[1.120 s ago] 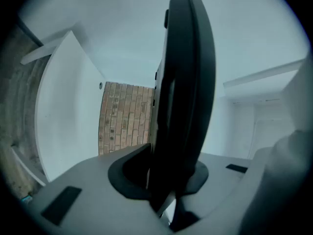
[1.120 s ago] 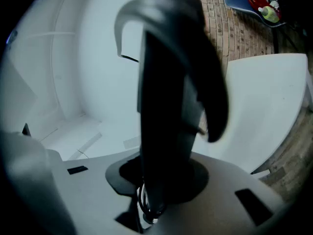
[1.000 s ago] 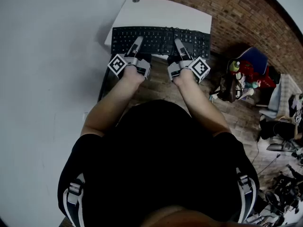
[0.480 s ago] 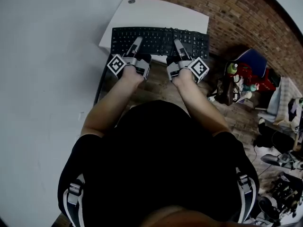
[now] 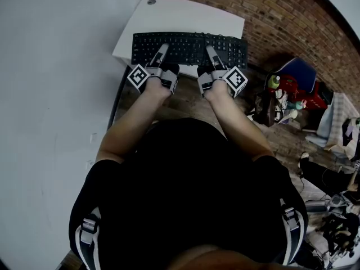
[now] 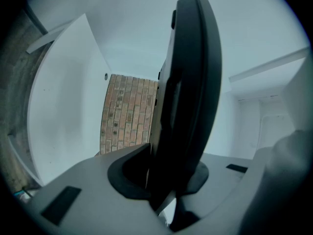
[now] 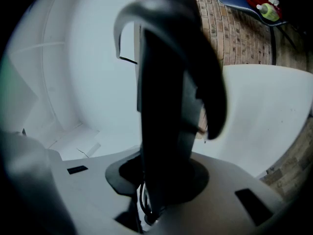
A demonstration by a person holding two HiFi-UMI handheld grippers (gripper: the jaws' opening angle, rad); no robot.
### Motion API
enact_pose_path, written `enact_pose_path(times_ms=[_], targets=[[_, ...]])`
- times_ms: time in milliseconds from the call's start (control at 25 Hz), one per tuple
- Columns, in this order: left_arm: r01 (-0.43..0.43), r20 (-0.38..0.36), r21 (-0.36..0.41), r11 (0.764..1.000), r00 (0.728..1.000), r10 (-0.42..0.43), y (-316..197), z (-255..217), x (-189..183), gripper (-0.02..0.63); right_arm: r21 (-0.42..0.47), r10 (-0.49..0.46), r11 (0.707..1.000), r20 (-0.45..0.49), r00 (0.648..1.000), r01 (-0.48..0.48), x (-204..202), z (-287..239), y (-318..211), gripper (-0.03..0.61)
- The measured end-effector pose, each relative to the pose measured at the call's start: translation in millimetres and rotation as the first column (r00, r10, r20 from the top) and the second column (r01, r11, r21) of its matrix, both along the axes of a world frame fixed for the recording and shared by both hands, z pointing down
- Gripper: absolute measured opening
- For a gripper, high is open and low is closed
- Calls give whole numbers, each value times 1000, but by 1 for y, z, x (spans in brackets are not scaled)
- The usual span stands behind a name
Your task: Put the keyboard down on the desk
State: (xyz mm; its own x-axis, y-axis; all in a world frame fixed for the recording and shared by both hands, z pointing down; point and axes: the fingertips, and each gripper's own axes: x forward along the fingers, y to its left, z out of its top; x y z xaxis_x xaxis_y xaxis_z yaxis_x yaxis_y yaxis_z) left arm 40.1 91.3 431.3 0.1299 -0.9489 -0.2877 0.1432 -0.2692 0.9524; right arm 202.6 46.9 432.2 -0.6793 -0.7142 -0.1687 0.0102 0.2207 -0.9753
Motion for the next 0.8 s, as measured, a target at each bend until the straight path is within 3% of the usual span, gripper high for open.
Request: enact_pose_path(times_ms=[120,400,800], targets=[[0,0,-3,1000,1000,0,-12,3,-3,86,-7,-1,1000,5,1000,1,-3,2,-11,115],[25,4,18,1000,1000,-25,31,-4,13,86,6,-22,1000,26,999,22,10,-3,28,115],[2,-14,-13,1000,1000,-2,-11,11,-4,87,-13,13,1000,-7,1000,-14,-5,11,-13,115]])
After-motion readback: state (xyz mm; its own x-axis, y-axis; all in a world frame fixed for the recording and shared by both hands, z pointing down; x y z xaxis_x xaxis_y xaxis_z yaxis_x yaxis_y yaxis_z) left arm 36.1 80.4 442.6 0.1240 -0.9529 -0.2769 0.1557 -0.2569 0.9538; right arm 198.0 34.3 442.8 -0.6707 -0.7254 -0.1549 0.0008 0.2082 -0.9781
